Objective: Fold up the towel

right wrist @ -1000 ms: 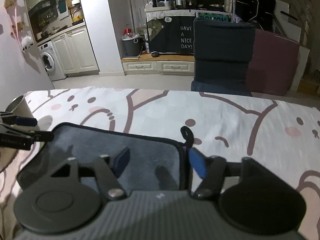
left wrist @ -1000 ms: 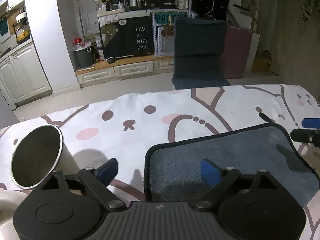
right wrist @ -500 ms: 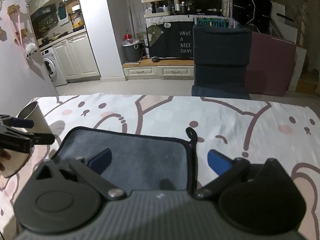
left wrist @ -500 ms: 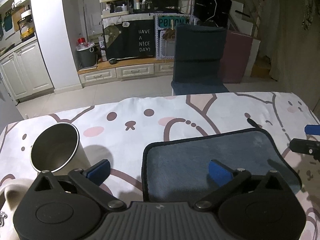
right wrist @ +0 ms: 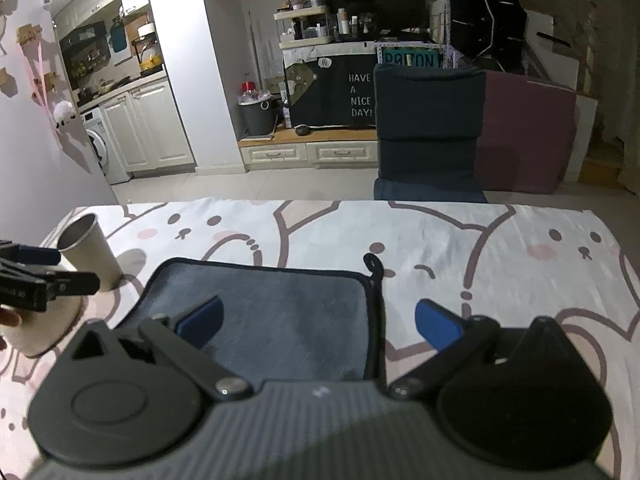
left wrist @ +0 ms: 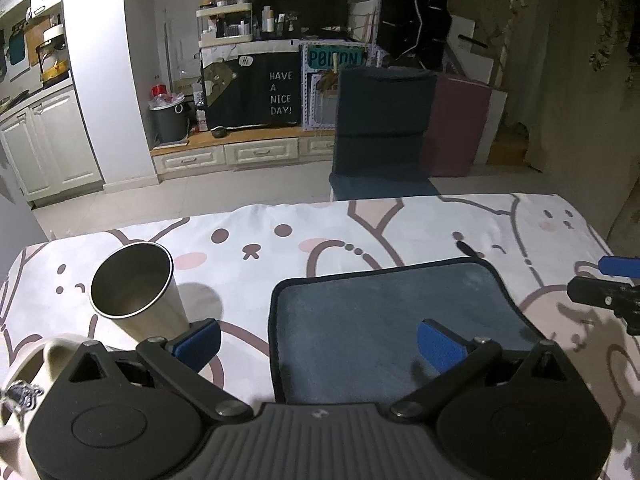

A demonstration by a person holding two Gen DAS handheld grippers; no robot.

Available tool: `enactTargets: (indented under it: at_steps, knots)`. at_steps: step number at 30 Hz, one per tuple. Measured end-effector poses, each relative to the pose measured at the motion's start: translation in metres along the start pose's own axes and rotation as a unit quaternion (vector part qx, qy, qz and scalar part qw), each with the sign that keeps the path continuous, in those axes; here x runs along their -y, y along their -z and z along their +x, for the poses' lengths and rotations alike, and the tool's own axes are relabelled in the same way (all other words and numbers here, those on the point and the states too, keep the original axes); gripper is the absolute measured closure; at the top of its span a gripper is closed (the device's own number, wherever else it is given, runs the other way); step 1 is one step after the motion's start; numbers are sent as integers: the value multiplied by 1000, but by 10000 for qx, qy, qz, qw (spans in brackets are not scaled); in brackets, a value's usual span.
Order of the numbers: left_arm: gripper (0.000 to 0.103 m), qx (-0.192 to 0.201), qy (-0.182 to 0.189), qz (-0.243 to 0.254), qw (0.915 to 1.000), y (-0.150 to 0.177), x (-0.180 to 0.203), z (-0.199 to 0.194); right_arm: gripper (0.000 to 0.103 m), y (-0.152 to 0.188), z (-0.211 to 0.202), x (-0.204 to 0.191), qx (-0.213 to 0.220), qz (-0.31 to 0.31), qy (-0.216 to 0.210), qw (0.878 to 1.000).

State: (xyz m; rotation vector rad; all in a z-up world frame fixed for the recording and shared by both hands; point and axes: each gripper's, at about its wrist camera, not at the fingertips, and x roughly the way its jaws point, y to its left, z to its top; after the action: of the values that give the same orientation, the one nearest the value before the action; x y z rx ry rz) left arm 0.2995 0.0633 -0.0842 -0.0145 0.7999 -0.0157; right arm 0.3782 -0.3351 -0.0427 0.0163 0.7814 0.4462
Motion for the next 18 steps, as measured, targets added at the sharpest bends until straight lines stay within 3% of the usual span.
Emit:
enactTargets:
  at_steps: [18]
  knots:
    - [0,307,190,105,9993,31,29,-95,0,23,-100,-20,296,-100,55,9995]
